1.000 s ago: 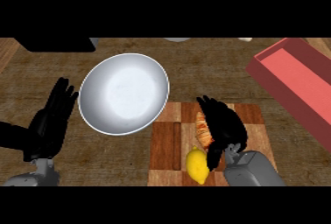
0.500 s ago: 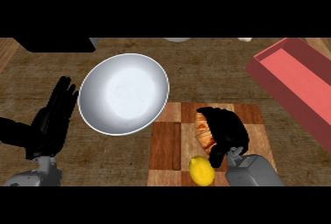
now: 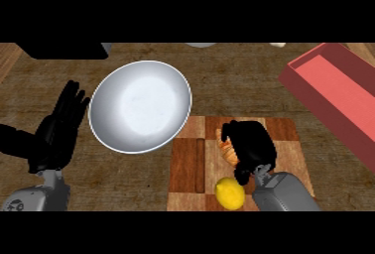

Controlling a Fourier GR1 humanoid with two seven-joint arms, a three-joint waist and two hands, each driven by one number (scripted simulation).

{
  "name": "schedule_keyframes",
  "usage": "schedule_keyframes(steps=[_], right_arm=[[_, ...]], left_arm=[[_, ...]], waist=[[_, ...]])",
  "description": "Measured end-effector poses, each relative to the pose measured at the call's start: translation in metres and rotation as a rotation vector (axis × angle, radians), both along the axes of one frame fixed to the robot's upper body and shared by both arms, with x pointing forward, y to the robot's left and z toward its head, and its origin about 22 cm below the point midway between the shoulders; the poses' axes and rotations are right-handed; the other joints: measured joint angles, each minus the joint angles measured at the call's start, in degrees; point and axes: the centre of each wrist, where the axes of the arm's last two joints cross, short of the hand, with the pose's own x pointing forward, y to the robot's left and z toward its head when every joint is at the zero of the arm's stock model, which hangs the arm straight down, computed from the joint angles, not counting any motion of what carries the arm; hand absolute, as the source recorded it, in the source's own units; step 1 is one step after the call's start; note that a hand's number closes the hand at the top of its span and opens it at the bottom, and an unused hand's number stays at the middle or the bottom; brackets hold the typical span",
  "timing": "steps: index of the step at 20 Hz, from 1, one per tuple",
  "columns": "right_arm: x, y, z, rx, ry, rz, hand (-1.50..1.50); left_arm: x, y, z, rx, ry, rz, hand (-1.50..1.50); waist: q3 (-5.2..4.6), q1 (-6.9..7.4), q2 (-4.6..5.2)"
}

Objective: Pick the croissant from the cutting board and place it in the cardboard box

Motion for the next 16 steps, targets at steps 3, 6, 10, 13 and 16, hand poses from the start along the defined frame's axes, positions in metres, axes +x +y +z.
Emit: schedule_keyframes(steps=[3,6,10,13,16], right_arm=[[-0.005,0.002,0.008,-0.004,-0.058,0.016,1.5],[-0.023,0.0,0.008,0.028,-0.091,0.099,1.5],[-0.056,0.004,0.013,0.093,-0.125,0.278,1.5],[-0.084,0.003,0.026,0.134,-0.158,0.37,1.5],[-0.104,-0.003,0.043,0.14,-0.191,0.44,1.5]], left_arm=[[-0.002,-0.003,-0.001,0.001,0.004,-0.002,0.0],[-0.006,0.002,0.006,0.002,0.005,0.006,0.0],[-0.011,0.007,-0.002,-0.003,0.007,0.002,0.0],[-0.009,0.004,-0.002,0.0,0.013,0.015,0.0],[-0.005,0.004,-0.006,0.004,0.013,0.014,0.0]], waist=[[0.08,-0.01,0.09],[0.11,-0.1,0.05],[-0.02,-0.37,-0.15],[0.03,-0.57,-0.13],[0.08,-0.57,-0.01]])
